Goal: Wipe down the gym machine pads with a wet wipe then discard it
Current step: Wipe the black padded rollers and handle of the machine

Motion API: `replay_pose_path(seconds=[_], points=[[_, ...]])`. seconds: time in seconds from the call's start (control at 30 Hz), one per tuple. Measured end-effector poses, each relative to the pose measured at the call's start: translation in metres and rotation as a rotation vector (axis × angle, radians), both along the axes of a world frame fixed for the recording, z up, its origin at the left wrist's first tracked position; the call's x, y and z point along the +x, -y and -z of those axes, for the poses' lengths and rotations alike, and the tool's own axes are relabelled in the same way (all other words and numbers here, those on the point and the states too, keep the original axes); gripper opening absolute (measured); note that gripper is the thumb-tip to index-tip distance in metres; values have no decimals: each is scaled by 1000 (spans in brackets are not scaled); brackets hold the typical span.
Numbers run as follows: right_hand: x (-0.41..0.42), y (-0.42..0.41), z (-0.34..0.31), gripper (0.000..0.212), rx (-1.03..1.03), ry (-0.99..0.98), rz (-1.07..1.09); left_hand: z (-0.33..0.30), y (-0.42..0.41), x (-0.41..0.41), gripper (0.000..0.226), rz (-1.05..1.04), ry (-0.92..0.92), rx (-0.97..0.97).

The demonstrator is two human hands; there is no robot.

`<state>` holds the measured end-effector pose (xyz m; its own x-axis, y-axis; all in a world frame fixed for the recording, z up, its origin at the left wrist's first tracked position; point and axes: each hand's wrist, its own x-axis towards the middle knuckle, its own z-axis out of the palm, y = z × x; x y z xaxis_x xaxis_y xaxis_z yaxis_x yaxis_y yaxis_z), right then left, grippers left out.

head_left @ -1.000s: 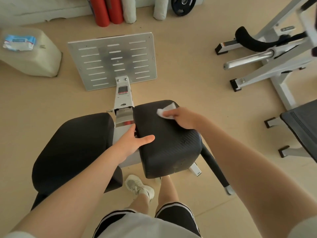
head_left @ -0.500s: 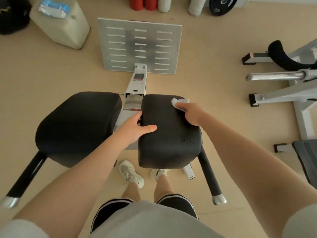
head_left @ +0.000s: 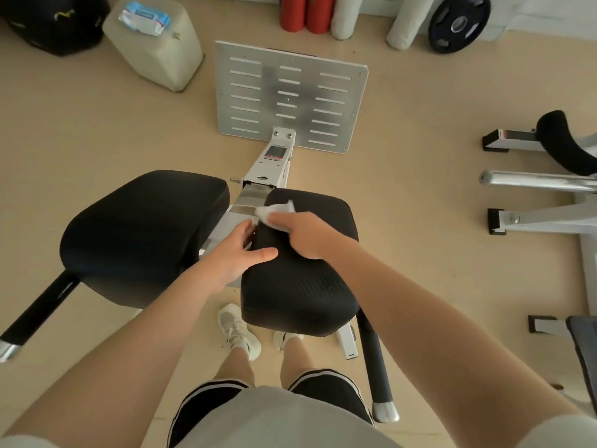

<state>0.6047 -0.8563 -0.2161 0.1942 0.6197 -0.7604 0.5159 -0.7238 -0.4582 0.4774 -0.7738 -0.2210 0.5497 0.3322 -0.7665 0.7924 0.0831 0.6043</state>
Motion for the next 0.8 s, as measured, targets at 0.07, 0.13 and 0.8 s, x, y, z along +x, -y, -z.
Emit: replay_pose_path(seconds=[0.07, 0.13, 0.8], points=[[15, 24, 2, 56, -116, 51, 127, -3, 1, 2, 69, 39, -20, 31], [27, 41, -1, 54, -145, 103, 244, -6, 3, 2, 65, 62, -32, 72], [-15, 77, -21, 65, -55, 188, 578, 2, -1, -28, 87, -80, 111, -299]])
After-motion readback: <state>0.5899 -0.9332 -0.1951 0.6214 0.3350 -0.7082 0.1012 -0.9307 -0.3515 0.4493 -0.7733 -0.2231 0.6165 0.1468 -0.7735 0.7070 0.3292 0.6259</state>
